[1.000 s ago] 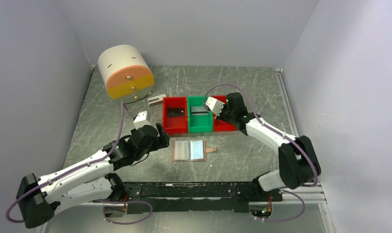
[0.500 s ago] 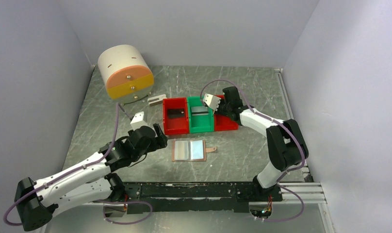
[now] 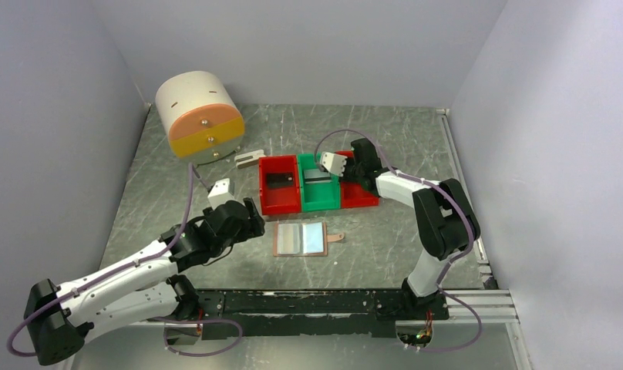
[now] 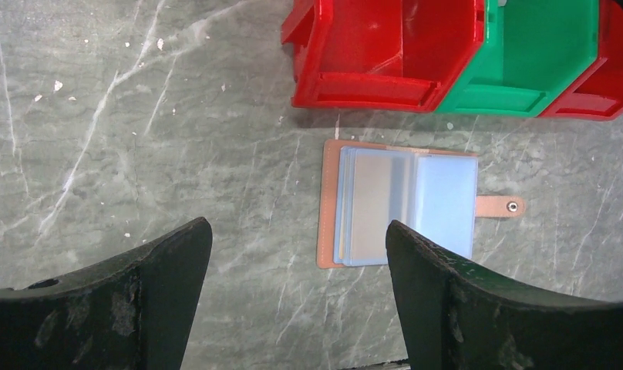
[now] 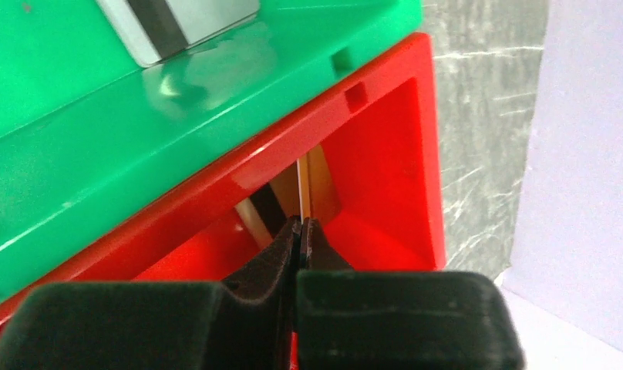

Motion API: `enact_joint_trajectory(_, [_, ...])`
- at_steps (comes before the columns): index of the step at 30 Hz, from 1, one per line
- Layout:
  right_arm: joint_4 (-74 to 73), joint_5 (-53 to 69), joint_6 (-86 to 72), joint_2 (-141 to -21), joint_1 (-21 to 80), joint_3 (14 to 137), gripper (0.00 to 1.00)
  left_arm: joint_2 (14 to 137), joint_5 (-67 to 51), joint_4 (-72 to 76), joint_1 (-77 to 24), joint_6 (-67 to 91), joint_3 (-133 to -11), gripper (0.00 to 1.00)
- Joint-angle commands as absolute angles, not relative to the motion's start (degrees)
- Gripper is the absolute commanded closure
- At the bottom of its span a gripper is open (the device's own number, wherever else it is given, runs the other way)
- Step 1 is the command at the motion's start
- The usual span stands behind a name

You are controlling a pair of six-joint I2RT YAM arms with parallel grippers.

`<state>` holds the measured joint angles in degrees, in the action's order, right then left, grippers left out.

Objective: Take the credit cards out of the card holder

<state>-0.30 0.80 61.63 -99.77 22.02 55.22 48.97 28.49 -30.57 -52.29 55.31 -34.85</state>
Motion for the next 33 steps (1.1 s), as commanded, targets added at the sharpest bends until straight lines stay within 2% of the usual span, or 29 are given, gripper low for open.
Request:
enact_joint_trajectory(1, [7.14,-0.95,63.74,-99.93,21.34,53.89,1.00,47.47,30.72,-31.81,-52.47,55.95,-34.80,0.12])
enact_joint_trajectory(5, [7.73,-1.06,64.73,-100.06,21.24,52.92,1.00,47.05,30.33,-30.44,-52.47,56.16,-33.75,0.12])
enact_joint_trajectory(11, [2.64,4.88,65.54,-99.32,21.12,53.35,1.00,49.88,29.78,-29.95,-52.47,54.82,-34.91,0.12])
enact_joint_trajectory(17, [0.56,4.80,65.93,-99.95,20.77,53.85,0.94,50.88,29.83,-30.48,-52.47,55.09,-35.39,0.13])
enact_joint_trajectory(18, [-0.35,5.46,65.65,-99.87,20.56,54.25,0.89,50.58,29.74,-30.42,-52.47,55.25,-35.27,0.13])
enact_joint_trajectory(25, [-9.09,10.21,64.05,-98.56,17.91,58.45,0.78,48.88,30.06,-30.64,-52.47,55.46,-34.71,0.13])
enact_joint_trajectory(26, [-9.21,10.86,64.00,-98.31,17.63,58.49,0.58,48.82,30.01,-30.86,-52.48,55.42,-34.84,0.13])
enact_joint_trajectory(27, [-9.49,11.23,63.87,-98.25,17.55,58.64,0.43,48.86,29.93,-31.05,-52.47,55.27,-35.01,0.13])
enact_joint_trajectory(28, [-10.23,11.62,63.74,-98.37,17.41,59.14,0.41,48.87,29.89,-31.15,-52.47,55.22,-35.10,0.13])
enact_joint_trajectory(33, [-8.12,9.64,60.65,-99.84,17.09,60.65,0.41,49.16,29.84,-31.55,-52.47,55.10,-35.50,0.13])
